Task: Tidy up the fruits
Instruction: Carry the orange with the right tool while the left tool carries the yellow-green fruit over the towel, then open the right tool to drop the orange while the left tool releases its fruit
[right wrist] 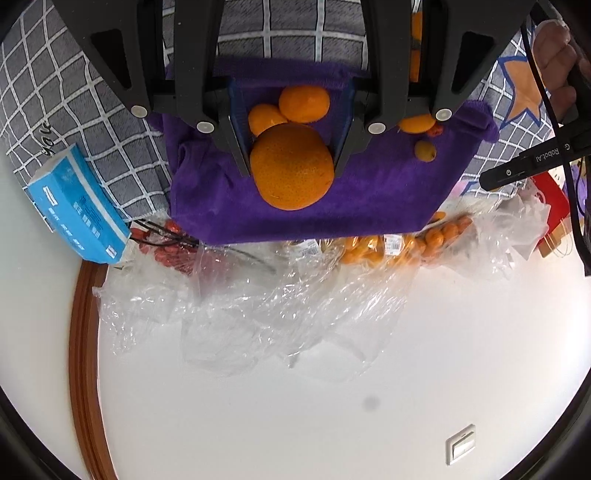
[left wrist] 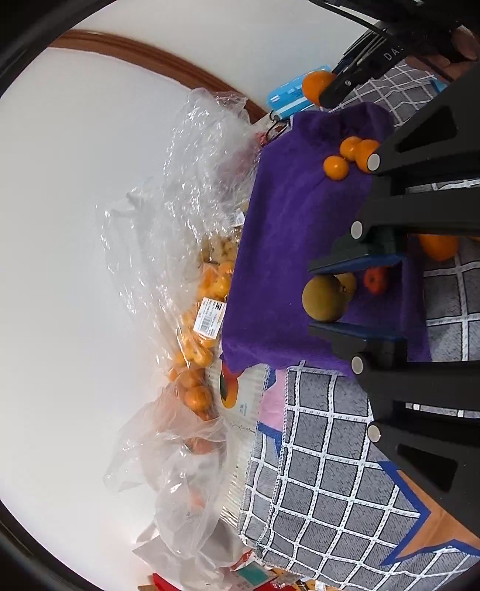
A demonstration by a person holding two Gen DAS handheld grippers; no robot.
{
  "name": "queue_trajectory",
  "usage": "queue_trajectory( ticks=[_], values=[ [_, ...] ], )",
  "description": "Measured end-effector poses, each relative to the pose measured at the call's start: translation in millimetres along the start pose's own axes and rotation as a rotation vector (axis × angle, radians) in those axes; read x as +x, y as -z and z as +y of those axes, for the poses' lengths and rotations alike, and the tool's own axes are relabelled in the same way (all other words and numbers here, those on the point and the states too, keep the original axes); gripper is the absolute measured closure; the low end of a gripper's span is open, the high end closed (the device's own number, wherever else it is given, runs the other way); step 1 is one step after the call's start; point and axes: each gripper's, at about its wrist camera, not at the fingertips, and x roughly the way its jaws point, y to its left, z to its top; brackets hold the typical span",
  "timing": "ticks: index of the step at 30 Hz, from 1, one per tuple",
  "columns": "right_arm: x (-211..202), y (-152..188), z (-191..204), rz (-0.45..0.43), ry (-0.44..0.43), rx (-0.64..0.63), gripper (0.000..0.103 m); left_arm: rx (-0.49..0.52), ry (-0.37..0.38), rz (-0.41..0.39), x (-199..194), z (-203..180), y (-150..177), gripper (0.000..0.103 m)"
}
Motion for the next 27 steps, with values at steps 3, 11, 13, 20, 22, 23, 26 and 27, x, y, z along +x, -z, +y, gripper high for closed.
queue_trajectory(
  ticks=[3,11,13,20,22,23,26,27],
  values=[
    [4,-2,-2,0.002,0.002,0.003,0.063,0.001,-0.012,0.002,6,4,-2,0.078],
    [18,-6,-15,0.004,0.038,0.007,0.063,-0.051,-0.038,-0.002,15,26,-8,0.078],
    [22,-5,-20,0.009,0.051,0.011,0.063,-0.07,-0.022,0.013,18,30,-8,0.078],
    [37,7,-38,0.057,0.067,0.057,0.063,-0.053,-0.025,0.046,33,25,3,0.078],
    [41,9,-41,0.067,0.075,0.063,0.063,-0.035,-0.027,0.05,37,21,8,0.078],
    [44,10,-43,0.072,0.075,0.07,0.063,-0.028,-0.029,0.051,38,19,9,0.078],
    [49,12,-47,0.086,0.075,0.086,0.063,-0.006,-0.038,0.052,42,15,13,0.078],
    [50,13,-48,0.088,0.075,0.092,0.063,-0.005,-0.035,0.055,43,14,14,0.078]
  ],
)
